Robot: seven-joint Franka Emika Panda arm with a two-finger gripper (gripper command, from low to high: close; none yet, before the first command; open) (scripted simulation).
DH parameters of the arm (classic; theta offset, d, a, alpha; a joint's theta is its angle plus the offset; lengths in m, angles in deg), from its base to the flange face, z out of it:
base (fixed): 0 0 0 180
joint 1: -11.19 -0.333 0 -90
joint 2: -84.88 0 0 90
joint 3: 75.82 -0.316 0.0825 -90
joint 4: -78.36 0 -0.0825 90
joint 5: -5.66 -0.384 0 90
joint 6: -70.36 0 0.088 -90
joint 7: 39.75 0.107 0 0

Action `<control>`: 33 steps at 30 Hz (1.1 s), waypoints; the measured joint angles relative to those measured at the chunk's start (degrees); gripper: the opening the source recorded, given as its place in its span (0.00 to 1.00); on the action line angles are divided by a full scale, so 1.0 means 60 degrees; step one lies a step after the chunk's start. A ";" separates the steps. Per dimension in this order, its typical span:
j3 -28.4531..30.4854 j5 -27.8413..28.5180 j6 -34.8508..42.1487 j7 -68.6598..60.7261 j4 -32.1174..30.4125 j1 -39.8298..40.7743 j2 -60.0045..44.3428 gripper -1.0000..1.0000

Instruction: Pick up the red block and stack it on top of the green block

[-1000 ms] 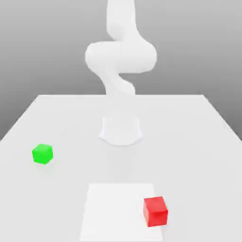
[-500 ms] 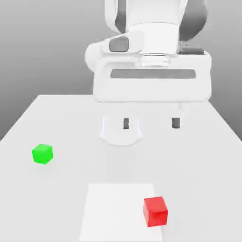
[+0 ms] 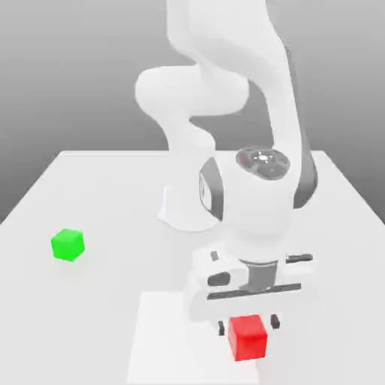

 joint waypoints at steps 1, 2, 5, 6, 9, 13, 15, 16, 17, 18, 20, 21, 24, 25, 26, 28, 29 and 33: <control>0.0000 0.0002 0.0000 0.0002 0.0000 0.0001 0.0000 0.00; -0.0001 0.0006 -0.0001 0.0006 0.0000 0.0002 0.0000 0.00; 0.0018 0.0045 -0.0079 0.0038 0.0014 -0.0011 -0.0090 0.00; -0.0024 0.0012 0.0030 0.0012 -0.0006 0.0023 0.0037 0.00; -0.0208 -0.0260 0.0744 -0.0186 -0.0138 0.0148 0.0885 0.00; -0.0027 -0.0439 0.1554 -0.0918 -0.0466 0.0577 0.2030 0.00; 0.0426 -0.0295 0.1648 -0.1690 -0.0746 0.1285 0.2407 0.00; 0.0633 -0.0202 0.1687 -0.2083 -0.0889 0.1745 0.2588 0.00; 0.0815 -0.0104 0.1716 -0.2480 -0.1035 0.2150 0.2767 0.00; 0.0978 -0.0006 0.1744 -0.2879 -0.1181 0.2546 0.2945 0.00; 0.1292 0.0180 0.1800 -0.3688 -0.1474 0.3342 0.3301 0.00; 0.1476 0.0268 0.1828 -0.4096 -0.1621 0.3687 0.3479 0.00; 0.2071 0.0528 0.1911 -0.5326 -0.2061 0.4473 0.4013 0.00; 0.2310 0.0623 0.1940 -0.5730 -0.2208 0.4680 0.4192 0.00; 0.2581 0.0729 0.1969 -0.6126 -0.2354 0.4900 0.4372 0.00; 0.3138 0.0959 0.2033 -0.6906 -0.2644 0.5398 0.4736 0.00; 0.3422 0.1082 0.2063 -0.7291 -0.2790 0.5656 0.4919 0.00; 0.4587 0.1649 0.2201 -0.8781 -0.3366 0.6697 0.5671 0.00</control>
